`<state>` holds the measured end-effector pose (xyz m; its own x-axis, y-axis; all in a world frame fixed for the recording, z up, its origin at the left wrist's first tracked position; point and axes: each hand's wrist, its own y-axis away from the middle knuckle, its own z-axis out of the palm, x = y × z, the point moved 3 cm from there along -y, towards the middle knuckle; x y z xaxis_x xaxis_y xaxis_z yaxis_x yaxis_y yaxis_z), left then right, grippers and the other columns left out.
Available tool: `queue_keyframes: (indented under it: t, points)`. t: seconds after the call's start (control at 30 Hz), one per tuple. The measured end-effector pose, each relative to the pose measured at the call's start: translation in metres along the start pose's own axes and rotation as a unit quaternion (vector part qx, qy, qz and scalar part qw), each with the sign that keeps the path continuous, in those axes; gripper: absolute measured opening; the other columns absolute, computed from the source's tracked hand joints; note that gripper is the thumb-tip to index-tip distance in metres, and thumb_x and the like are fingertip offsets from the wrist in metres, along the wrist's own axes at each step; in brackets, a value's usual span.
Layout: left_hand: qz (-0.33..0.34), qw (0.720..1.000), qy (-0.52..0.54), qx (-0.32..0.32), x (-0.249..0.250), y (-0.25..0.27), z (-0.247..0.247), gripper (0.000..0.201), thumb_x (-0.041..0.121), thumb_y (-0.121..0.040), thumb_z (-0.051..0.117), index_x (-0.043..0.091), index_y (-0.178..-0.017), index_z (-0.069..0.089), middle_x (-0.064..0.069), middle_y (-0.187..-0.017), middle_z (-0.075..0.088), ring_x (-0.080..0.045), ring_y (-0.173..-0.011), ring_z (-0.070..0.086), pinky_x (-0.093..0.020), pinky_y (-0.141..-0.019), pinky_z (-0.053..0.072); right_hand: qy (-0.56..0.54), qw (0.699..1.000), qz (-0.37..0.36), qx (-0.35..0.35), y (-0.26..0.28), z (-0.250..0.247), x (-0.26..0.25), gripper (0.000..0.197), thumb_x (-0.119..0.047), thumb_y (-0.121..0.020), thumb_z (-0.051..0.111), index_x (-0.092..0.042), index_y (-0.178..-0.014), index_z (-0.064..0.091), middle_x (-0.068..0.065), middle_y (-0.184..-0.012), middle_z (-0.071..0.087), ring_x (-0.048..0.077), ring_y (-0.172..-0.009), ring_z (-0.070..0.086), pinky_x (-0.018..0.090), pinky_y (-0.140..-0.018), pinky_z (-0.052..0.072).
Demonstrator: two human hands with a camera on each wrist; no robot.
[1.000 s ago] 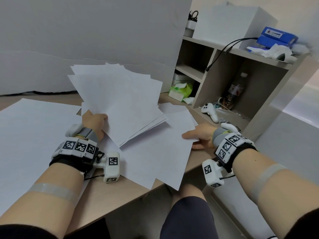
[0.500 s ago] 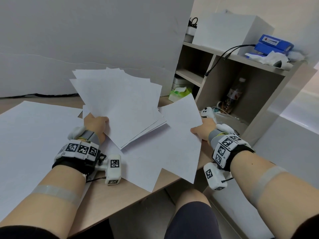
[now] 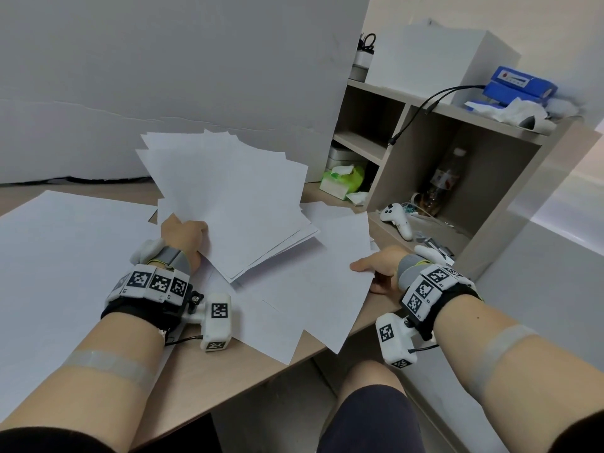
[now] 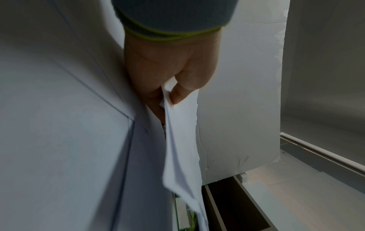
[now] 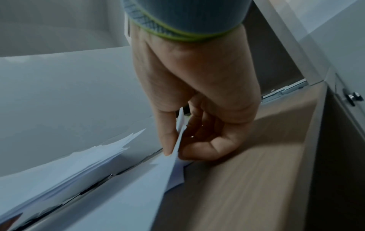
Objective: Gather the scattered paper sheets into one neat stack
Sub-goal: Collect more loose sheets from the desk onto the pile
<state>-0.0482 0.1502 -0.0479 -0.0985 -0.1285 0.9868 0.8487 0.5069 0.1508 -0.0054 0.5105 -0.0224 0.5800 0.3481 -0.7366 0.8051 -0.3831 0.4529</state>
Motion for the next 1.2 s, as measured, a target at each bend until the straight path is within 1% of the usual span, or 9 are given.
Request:
queue_keyframes:
  t: [0.1, 0.27, 0.4, 0.47, 0.6, 0.67, 0.8, 0.97, 1.2]
  points:
    - [-0.007, 1.000, 0.004, -0.001, 0.001, 0.000, 0.000, 0.042, -0.001, -0.089, 0.060, -0.001, -0.131, 0.056, -0.010, -0.126, 0.061, -0.031, -0.103, 0.056, -0.032, -0.085, 0.042, -0.013, 0.999, -0.045, 0.018, -0.001, 0.000, -0.006, 0.029, -0.007, -0.082, 0.077, -0.006, -0.106, 0.060, 0.014, -0.094, 0.071, 0.028, -0.079, 0.069, 0.037, -0.057, 0.058]
    - [0.006, 1.000, -0.020, 0.005, 0.002, 0.001, 0.000, 0.037, -0.002, -0.088, 0.059, 0.002, -0.126, 0.058, -0.013, -0.118, 0.061, -0.030, -0.103, 0.057, -0.038, -0.094, 0.048, 0.069, 0.972, -0.174, 0.143, 0.005, -0.006, -0.029, 0.034, -0.029, -0.083, 0.063, -0.009, -0.110, 0.065, 0.008, -0.099, 0.070, 0.034, -0.093, 0.066, 0.041, -0.086, 0.056]
    - [-0.011, 0.998, -0.054, 0.012, 0.011, 0.003, 0.006, 0.016, 0.002, -0.091, 0.062, 0.011, -0.087, 0.051, -0.005, -0.104, 0.051, -0.019, -0.096, 0.047, -0.030, -0.081, 0.038, 0.081, 0.949, -0.227, 0.206, 0.023, -0.013, -0.067, 0.047, -0.047, -0.084, 0.054, -0.014, -0.118, 0.056, 0.011, -0.112, 0.063, 0.038, -0.098, 0.062, 0.050, -0.090, 0.053]
    - [-0.027, 0.997, -0.063, 0.024, 0.021, 0.005, 0.008, 0.030, 0.006, -0.087, 0.070, 0.013, -0.071, 0.046, -0.006, -0.103, 0.048, -0.018, -0.096, 0.044, -0.027, -0.082, 0.036, 0.048, 0.938, -0.261, 0.225, 0.038, -0.016, -0.093, 0.045, -0.041, -0.093, 0.054, -0.012, -0.128, 0.052, 0.012, -0.124, 0.061, 0.038, -0.108, 0.060, 0.048, -0.095, 0.050]
    - [-0.030, 0.996, -0.079, -0.016, 0.030, 0.013, 0.010, 0.030, 0.003, -0.081, 0.074, 0.007, -0.105, 0.057, -0.010, -0.103, 0.052, -0.022, -0.096, 0.049, -0.036, -0.089, 0.045, -0.026, 0.899, -0.344, 0.268, 0.074, -0.019, -0.149, 0.041, -0.035, -0.100, 0.050, -0.010, -0.132, 0.048, 0.012, -0.129, 0.059, 0.035, -0.113, 0.058, 0.035, -0.085, 0.043]
    - [-0.043, 0.995, -0.068, -0.054, 0.024, 0.017, 0.010, 0.043, 0.000, -0.062, 0.085, 0.008, -0.093, 0.056, -0.013, -0.100, 0.057, -0.027, -0.090, 0.051, -0.037, -0.083, 0.046, -0.041, 0.873, -0.400, 0.276, 0.092, -0.013, -0.173, 0.040, -0.038, -0.100, 0.050, -0.011, -0.129, 0.048, 0.010, -0.123, 0.060, 0.032, -0.110, 0.058, 0.034, -0.084, 0.042]
    - [-0.051, 0.991, -0.041, -0.120, 0.012, 0.023, 0.012, 0.026, -0.006, -0.082, 0.059, 0.019, -0.086, 0.053, -0.022, -0.112, 0.065, -0.028, -0.087, 0.059, -0.042, -0.082, 0.054, -0.021, 0.826, -0.519, 0.219, 0.123, 0.021, -0.201, 0.035, -0.039, -0.099, 0.052, -0.010, -0.119, 0.049, 0.002, -0.105, 0.058, 0.028, -0.098, 0.053, 0.030, -0.077, 0.036]
    - [-0.059, 0.986, -0.043, -0.152, 0.018, 0.028, -0.002, 0.026, -0.009, -0.089, 0.053, 0.015, -0.080, 0.050, -0.010, -0.088, 0.057, -0.026, -0.083, 0.057, -0.033, -0.067, 0.051, 0.152, 0.785, -0.595, 0.078, 0.140, 0.092, -0.195, 0.024, -0.033, -0.098, 0.057, -0.013, -0.107, 0.047, -0.006, -0.076, 0.044, 0.025, -0.078, 0.041, 0.029, -0.062, 0.020]
    - [-0.105, 0.979, -0.027, -0.175, 0.024, 0.026, -0.056, 0.012, -0.009, -0.091, 0.049, 0.002, -0.089, 0.051, -0.017, -0.084, 0.052, -0.028, -0.066, 0.056, -0.031, -0.053, 0.052, 0.309, 0.758, -0.567, -0.092, 0.119, 0.157, -0.157, 0.024, -0.025, -0.084, 0.070, -0.029, -0.078, 0.047, -0.009, -0.083, 0.056, 0.024, -0.083, 0.055, 0.036, -0.077, 0.049]
